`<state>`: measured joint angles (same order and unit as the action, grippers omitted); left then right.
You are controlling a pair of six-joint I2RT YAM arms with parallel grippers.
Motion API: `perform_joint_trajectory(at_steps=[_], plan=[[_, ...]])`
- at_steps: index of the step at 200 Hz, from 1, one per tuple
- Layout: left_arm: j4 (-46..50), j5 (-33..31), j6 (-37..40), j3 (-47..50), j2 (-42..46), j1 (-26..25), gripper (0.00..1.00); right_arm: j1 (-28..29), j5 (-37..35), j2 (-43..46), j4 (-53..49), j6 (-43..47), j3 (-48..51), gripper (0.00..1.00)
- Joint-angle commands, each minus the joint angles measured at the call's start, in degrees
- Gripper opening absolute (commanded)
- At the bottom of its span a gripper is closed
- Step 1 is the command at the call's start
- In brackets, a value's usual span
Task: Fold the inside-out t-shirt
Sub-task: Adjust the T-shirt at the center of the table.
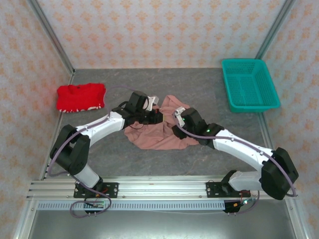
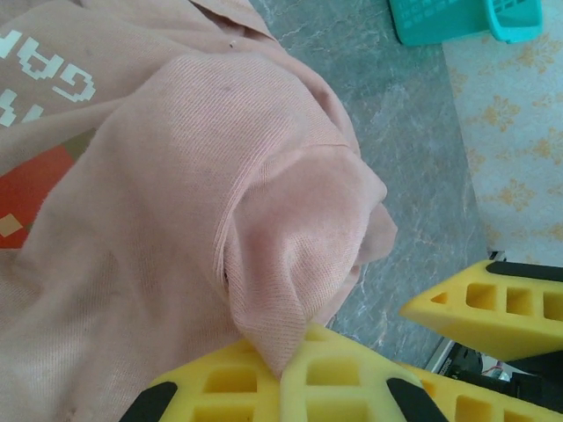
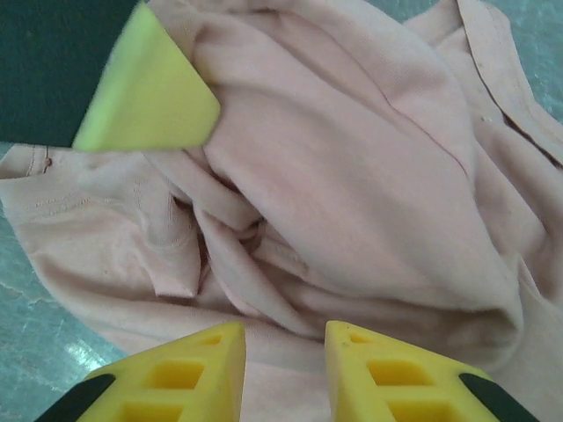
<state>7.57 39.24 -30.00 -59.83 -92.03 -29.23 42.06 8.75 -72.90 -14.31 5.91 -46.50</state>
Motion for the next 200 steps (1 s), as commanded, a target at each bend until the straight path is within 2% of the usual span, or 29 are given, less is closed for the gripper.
perform_joint_trajectory(at_steps=[1, 14, 43, 62, 78, 93, 102, 112, 125, 130, 162, 186, 200], plan=[[0.99, 1.45, 0.55, -1.44, -0.83, 0.13, 0.0, -0.14, -2.27, -4.85, 4.27, 2.6, -1.37, 0.31], [1.03, 1.47, 0.49, -1.48, -0.76, 0.14, 0.0, -0.55, -3.88, -7.98, 4.95, 0.35, -2.65, 0.33], [1.45, 1.18, 0.94, -1.23, -0.32, 0.13, 0.0, -1.1, -3.57, -12.73, 9.72, -3.34, -3.2, 0.46], [1.39, 1.27, 1.32, -0.99, -0.22, 0.1, 0.0, -1.66, -6.06, -16.47, 12.75, -4.24, -4.51, 0.48], [1.54, 1.14, 1.76, -0.65, -0.16, 0.14, 0.0, -2.97, -6.51, -18.2, 14.16, -5.22, -5.95, 0.45], [1.58, 0.84, 2.13, -0.3, -0.04, 0.14, 0.0, -5.11, -4.03, -18.19, 15.65, -5.82, -5.97, 0.41], [1.21, 0.92, 2.05, -0.05, 0.01, 0.16, 0.0, -6.15, -2.12, -18.5, 16.21, -5.91, -6.06, 0.34], [0.66, 0.94, 1.89, 0.11, 0.12, 0.2, 0.0, -7.23, -0.42, -19.08, 16.19, -5.96, -6.27, 0.21], [-0.25, 0.39, 1.61, 0.34, 0.35, 0.23, 0.0, -8.97, 4.47, -18.81, 15.36, -6.76, -6.43, 0.04], [-0.04, -0.22, 1.66, 0.27, 0.52, 0.3, 0.0, -9.87, 7.18, -17.91, 15.11, -7.46, -6.1, 0.0], [2.12, -6.61, 2.84, -0.02, 1.63, 1.31, 0.0, -16.2, 31.03, -6.31, 12.96, -16.37, -2.43, 0.0], [2.25, -8.16, 4.4, -0.86, 1.59, 1.39, 0.0, -17.94, 42.73, -0.18, 11.73, -23.79, -0.8, 0.0], [2.93, -9.1, 5.24, -1.57, 1.31, 1.32, 0.0, -18.79, 47.21, 1.54, 11.59, -27.71, -0.54, 0.0]])
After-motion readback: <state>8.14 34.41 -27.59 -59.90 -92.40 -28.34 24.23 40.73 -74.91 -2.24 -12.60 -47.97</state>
